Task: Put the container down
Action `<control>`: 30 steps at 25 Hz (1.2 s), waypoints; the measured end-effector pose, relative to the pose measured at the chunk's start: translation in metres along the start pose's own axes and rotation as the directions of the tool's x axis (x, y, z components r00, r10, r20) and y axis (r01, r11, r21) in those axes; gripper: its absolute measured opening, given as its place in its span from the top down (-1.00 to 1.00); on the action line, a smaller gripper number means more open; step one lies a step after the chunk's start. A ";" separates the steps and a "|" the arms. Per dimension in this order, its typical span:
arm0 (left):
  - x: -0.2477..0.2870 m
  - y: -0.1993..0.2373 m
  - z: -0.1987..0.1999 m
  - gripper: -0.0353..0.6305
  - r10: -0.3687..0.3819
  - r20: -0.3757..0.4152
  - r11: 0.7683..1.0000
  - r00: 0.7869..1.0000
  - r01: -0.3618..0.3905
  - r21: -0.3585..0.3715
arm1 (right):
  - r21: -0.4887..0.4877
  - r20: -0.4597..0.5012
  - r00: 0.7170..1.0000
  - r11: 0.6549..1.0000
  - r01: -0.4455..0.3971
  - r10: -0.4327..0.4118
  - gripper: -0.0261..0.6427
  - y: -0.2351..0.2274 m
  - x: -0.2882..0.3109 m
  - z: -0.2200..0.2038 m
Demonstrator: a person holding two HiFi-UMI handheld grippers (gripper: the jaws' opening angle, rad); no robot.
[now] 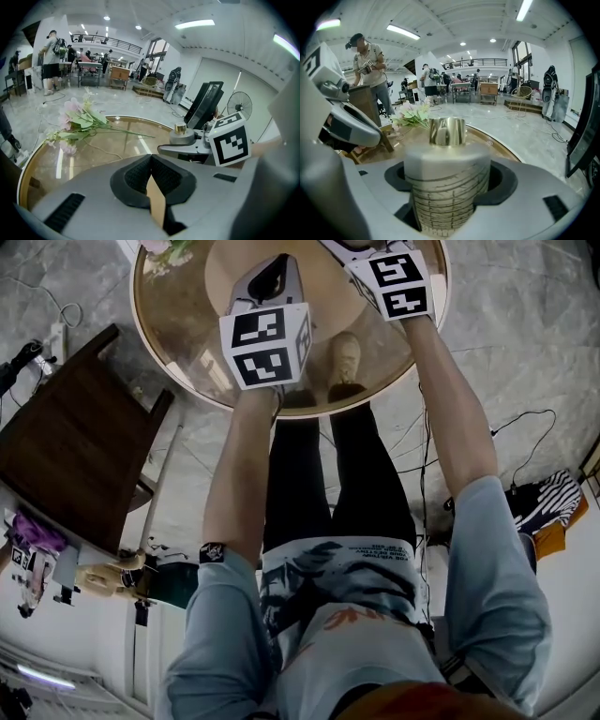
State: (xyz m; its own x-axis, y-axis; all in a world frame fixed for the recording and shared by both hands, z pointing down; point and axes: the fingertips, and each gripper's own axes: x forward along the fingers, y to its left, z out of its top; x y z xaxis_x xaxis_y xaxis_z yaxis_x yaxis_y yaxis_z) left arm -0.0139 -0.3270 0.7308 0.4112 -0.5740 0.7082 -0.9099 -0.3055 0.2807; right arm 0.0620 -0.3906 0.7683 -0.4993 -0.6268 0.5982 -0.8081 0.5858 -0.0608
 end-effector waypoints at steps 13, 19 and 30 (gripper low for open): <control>-0.012 -0.001 -0.009 0.82 0.004 0.004 1.000 1.000 -0.004 -0.015 | -0.005 0.007 0.999 0.999 -0.043 0.043 -0.16 0.010 0.011 0.000; -0.021 -0.003 -0.015 0.82 0.002 0.001 1.000 1.000 -0.002 -0.023 | -0.011 -0.055 0.998 1.000 -0.024 0.023 -0.18 0.011 0.001 -0.013; -0.037 -0.013 -0.038 0.82 0.014 -0.022 1.000 1.000 -0.014 -0.006 | -0.047 -0.148 0.989 0.999 -0.021 0.013 -0.23 0.017 -0.015 -0.035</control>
State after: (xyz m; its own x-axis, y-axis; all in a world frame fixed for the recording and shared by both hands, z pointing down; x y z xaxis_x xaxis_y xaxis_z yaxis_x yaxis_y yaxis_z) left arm -0.0197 -0.2735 0.7256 0.3972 -0.5612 0.7261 -0.9158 -0.2932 0.2744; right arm 0.0664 -0.3533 0.7863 -0.4585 -0.5359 0.7089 -0.7821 0.6221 -0.0356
